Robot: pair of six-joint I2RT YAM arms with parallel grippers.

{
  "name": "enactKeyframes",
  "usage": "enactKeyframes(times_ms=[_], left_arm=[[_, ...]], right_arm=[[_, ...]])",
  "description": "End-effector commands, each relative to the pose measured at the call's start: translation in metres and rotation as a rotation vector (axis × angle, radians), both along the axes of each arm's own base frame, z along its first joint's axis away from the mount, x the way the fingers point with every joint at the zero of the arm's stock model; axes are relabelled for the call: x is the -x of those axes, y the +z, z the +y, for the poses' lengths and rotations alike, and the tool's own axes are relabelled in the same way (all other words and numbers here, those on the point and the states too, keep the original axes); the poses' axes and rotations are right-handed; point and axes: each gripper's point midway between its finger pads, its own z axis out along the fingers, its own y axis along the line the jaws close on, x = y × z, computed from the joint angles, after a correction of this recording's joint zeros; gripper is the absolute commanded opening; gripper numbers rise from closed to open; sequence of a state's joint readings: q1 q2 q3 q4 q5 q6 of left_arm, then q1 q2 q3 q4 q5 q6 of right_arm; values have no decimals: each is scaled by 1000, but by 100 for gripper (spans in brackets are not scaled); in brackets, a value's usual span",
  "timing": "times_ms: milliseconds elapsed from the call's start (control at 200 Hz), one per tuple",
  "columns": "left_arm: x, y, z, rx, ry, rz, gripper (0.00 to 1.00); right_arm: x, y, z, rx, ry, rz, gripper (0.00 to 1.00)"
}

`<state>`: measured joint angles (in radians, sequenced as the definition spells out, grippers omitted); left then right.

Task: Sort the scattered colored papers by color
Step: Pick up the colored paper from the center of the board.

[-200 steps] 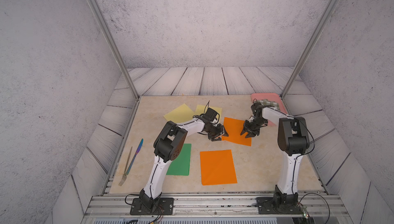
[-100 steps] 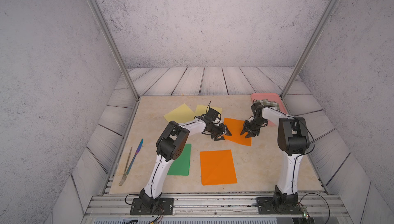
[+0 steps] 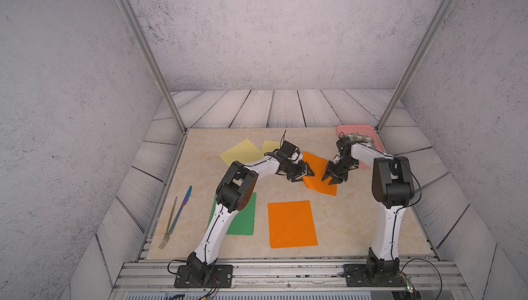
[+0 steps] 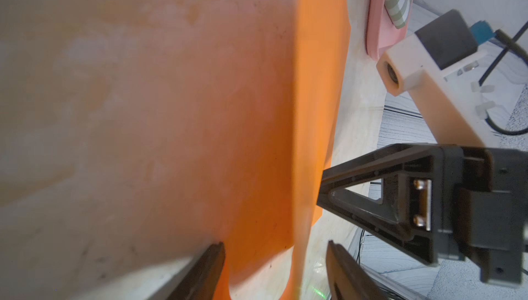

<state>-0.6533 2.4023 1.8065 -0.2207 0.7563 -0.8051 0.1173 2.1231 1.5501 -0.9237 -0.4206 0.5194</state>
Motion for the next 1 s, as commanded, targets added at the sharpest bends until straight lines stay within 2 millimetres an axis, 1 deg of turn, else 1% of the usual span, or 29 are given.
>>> enactKeyframes(times_ms=[0,135,190,305,380,385,395,415,485,626,696,751,826,916,991], left_arm=[[-3,-11,7,-26,-45,-25,62],[-12,-3,9,-6,-80,-69,62],[-14,3,7,13,-111,-89,62],[-13,11,2,32,-183,-121,62],[-13,24,-3,68,-208,-139,62],[-13,16,-2,63,-210,-127,62],[-12,11,-2,60,-211,-118,61],[-12,9,-3,62,-214,-112,61],[-11,10,-4,73,-218,-111,59],[-9,8,-6,77,-215,-106,50],[-11,7,-6,73,-208,-109,48],[-13,6,-6,68,-202,-111,42],[-15,6,-6,68,-196,-110,29],[-17,6,-7,64,-191,-114,21],[-18,6,-7,61,-188,-120,12]], right_arm=[[9,-29,0,17,27,55,41],[11,-29,0,13,32,53,41],[11,-29,0,14,33,53,41],[11,-28,0,12,34,52,41],[11,-28,0,12,33,54,41],[11,-28,0,13,33,53,41],[12,-28,0,12,35,53,41],[12,-28,0,12,34,53,41],[12,-28,0,12,34,53,41],[12,-29,0,13,33,54,41],[12,-29,0,14,34,53,41],[12,-28,0,14,33,53,41],[12,-28,1,14,35,55,41],[11,-28,0,13,35,51,42],[12,-28,1,13,38,50,43]])
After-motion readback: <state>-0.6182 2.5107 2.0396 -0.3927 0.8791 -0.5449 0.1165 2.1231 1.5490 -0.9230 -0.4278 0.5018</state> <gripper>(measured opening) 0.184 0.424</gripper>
